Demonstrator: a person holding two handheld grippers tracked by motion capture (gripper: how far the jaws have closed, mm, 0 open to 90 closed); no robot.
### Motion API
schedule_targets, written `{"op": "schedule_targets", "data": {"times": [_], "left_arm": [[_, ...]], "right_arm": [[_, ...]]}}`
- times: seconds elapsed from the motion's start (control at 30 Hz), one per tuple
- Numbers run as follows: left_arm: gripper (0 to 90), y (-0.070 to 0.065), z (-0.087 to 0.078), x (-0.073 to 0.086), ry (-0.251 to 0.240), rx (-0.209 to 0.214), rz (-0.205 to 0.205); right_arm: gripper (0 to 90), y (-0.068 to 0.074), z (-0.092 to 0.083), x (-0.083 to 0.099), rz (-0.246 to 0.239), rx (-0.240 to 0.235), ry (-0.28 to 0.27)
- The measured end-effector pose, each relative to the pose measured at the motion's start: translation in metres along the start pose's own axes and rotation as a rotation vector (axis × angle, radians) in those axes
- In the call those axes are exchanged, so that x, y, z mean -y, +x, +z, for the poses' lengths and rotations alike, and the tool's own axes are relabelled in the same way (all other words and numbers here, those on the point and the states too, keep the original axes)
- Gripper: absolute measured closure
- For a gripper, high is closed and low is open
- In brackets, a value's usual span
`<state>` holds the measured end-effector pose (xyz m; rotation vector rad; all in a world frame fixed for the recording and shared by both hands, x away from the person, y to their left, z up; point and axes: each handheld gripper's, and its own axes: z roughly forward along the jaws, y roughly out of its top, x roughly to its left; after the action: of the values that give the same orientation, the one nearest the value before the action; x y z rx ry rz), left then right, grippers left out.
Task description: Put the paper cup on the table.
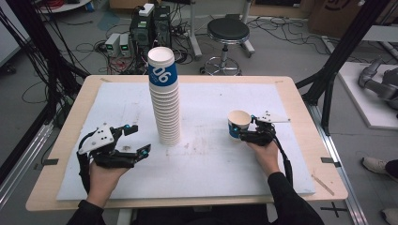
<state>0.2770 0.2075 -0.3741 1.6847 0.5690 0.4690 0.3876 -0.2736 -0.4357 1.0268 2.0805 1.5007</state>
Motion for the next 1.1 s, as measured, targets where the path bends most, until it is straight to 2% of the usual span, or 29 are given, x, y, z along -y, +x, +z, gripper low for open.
{"op": "schedule_targets", "data": {"times": [0.47,0.67,0.9,0.97,1.1], "left_arm": [[18.1,-0.001,0.001,-0.001,0.005,0.001,0.000],[18.1,-0.002,0.003,-0.002,0.005,0.001,0.005],[18.2,-0.003,0.004,-0.002,0.005,0.006,0.007],[18.1,-0.003,0.004,-0.002,0.004,0.007,0.008],[18.2,-0.003,0.004,-0.003,0.003,0.010,0.007]], "right_arm": [[18.7,0.004,-0.005,-0.001,-0.015,0.021,0.054],[17.3,0.009,-0.005,-0.001,-0.033,0.034,0.098],[16.7,0.007,-0.007,-0.001,0.008,0.034,0.110],[14.0,0.007,-0.008,-0.001,0.016,0.033,0.127],[14.0,0.009,-0.011,-0.001,0.006,0.048,0.153]]}}
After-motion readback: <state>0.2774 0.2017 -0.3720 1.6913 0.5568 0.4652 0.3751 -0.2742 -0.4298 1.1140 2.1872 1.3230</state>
